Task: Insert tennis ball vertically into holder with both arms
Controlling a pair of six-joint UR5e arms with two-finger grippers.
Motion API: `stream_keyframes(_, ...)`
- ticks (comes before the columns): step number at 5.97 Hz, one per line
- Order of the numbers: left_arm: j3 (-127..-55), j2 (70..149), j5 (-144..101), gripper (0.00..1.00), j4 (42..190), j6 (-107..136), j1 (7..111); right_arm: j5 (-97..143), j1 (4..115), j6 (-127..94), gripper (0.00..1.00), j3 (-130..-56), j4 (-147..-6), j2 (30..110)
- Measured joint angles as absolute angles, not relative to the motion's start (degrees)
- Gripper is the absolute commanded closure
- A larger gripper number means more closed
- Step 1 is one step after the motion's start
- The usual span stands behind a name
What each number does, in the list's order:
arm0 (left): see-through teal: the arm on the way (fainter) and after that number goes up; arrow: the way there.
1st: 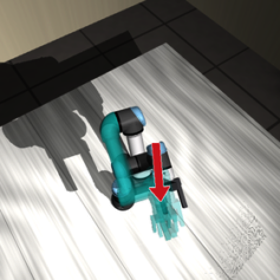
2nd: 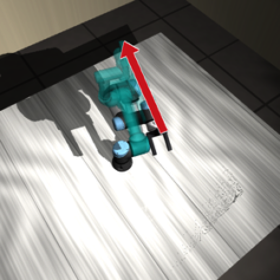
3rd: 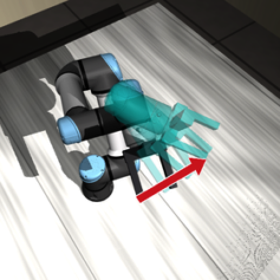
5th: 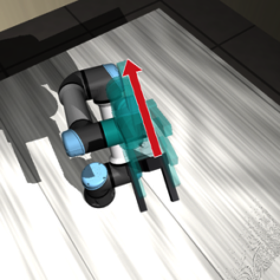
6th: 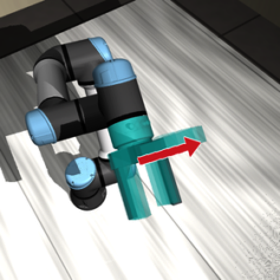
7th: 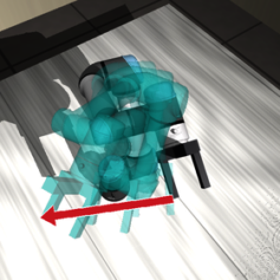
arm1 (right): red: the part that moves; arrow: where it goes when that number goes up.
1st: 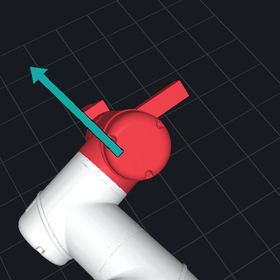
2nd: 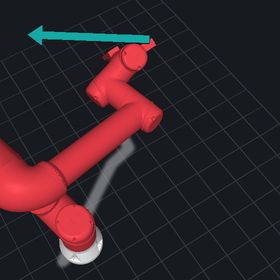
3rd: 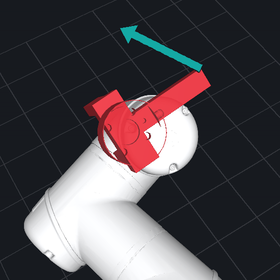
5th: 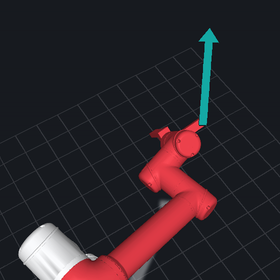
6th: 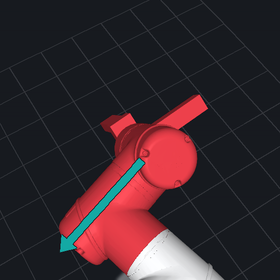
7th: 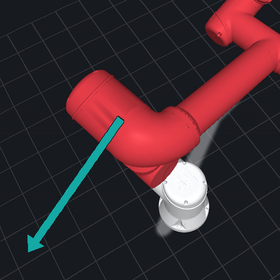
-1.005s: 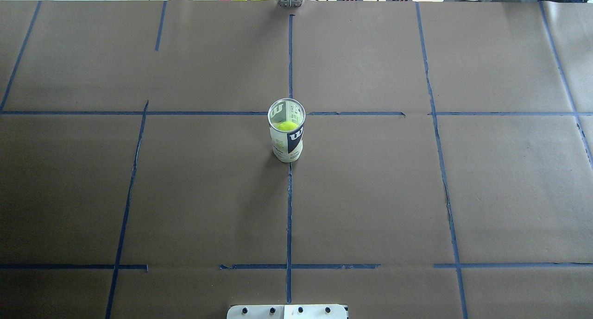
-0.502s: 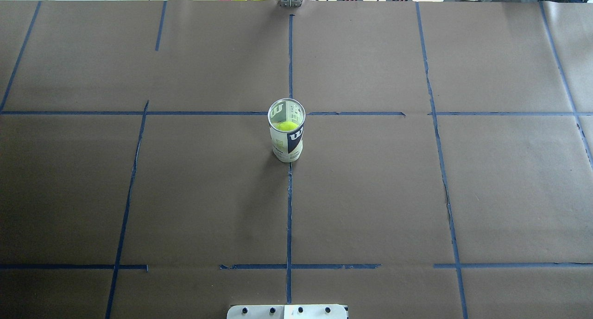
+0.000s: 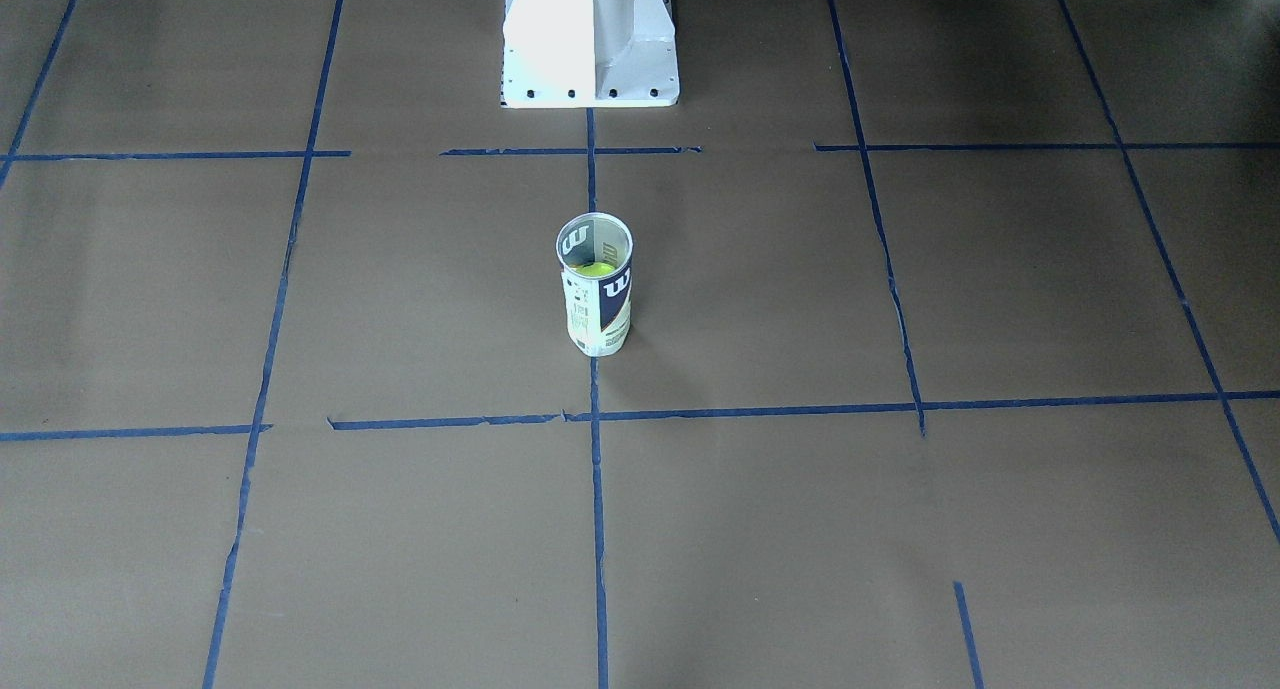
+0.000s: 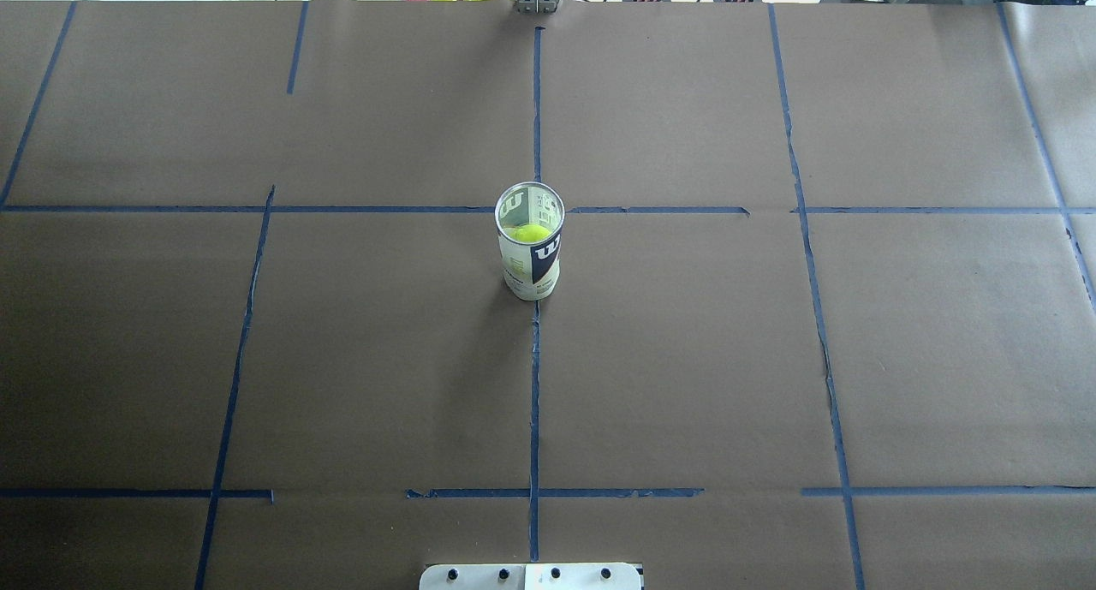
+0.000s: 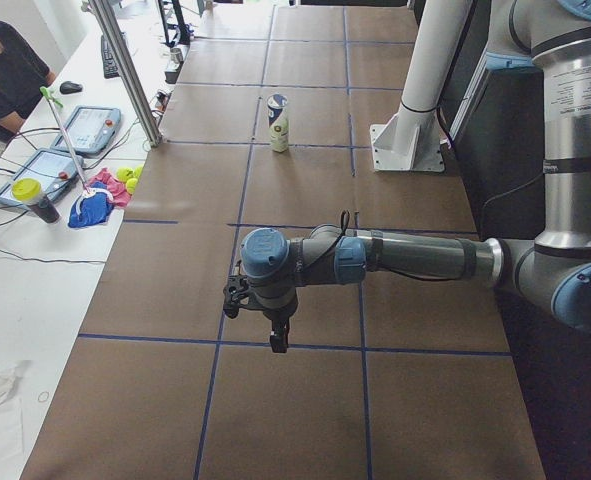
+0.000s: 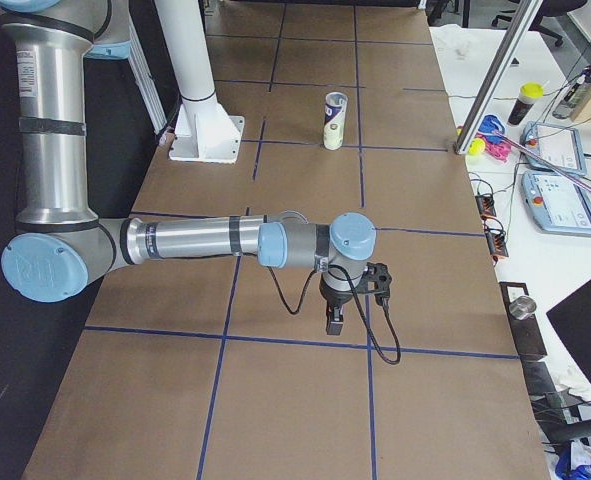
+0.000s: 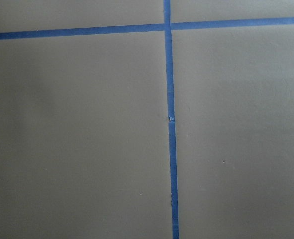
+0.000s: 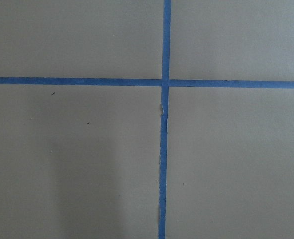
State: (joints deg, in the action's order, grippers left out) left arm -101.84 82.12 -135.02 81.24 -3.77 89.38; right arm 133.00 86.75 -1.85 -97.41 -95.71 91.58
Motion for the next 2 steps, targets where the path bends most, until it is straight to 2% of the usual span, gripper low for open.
stream_keyframes(2,-102.0,82.1,-135.0,0.0,81.4,-2.5,89.4,133.0,86.7,-1.8,0.0,-97.5,-95.7,91.6)
